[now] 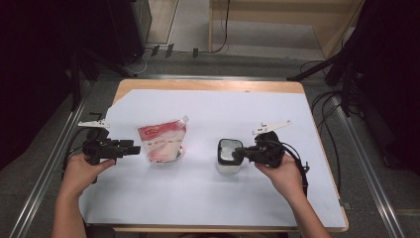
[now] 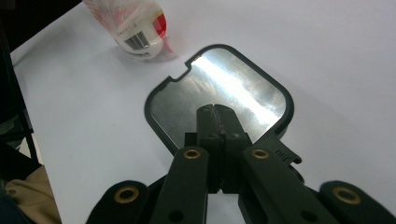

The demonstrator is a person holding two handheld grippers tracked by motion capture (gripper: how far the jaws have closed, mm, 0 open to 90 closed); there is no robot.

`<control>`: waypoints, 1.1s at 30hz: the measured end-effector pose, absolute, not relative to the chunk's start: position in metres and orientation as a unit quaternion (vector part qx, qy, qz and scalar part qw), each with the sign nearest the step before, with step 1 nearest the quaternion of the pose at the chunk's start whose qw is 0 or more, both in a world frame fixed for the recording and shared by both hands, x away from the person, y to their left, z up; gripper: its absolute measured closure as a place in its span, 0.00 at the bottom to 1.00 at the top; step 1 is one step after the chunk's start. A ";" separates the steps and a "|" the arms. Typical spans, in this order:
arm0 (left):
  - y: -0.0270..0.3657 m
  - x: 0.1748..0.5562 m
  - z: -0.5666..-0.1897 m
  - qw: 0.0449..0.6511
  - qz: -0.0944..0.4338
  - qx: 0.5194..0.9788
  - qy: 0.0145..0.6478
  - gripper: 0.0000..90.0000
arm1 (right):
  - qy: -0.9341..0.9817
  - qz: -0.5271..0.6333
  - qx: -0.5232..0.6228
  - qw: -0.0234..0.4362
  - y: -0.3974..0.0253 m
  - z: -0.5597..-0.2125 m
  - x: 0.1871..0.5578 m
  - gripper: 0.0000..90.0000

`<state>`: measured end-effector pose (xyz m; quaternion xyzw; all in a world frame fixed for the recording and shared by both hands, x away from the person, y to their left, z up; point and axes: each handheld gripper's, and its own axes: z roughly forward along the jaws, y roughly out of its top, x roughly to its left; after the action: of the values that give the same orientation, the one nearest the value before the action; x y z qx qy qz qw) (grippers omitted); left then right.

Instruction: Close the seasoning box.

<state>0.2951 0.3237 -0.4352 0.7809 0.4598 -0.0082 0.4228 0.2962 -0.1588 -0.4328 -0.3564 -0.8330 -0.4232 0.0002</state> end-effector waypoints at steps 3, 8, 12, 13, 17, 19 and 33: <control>0.324 0.295 -0.435 0.424 -0.009 0.779 0.461 0.48 | -0.833 -0.424 -0.355 0.003 -0.156 -0.434 0.296 1.00; 0.323 0.295 -0.435 0.422 -0.008 0.781 0.461 0.48 | -0.832 -0.426 -0.355 0.000 -0.159 -0.433 0.296 0.95; 0.323 0.296 -0.436 0.423 -0.008 0.781 0.459 0.48 | -0.826 -0.440 -0.354 -0.009 -0.165 -0.427 0.296 0.84; 0.323 0.295 -0.436 0.424 -0.008 0.781 0.459 0.48 | -0.823 -0.445 -0.353 -0.015 -0.168 -0.425 0.297 0.80; 0.322 0.295 -0.436 0.421 -0.007 0.782 0.460 0.48 | -0.809 -0.466 -0.357 -0.037 -0.181 -0.420 0.299 0.65; 0.322 0.295 -0.436 0.420 -0.009 0.782 0.460 0.48 | -0.805 -0.472 -0.356 -0.053 -0.188 -0.419 0.299 0.60; 0.321 0.296 -0.437 0.418 -0.006 0.784 0.459 0.48 | -0.780 -0.478 -0.391 -0.104 -0.237 -0.434 0.312 0.54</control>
<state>0.2956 0.3208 -0.4372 0.7842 0.4590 -0.0056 0.4175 0.3125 -0.2365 -0.4337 -0.3912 -0.7798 -0.4777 -0.1037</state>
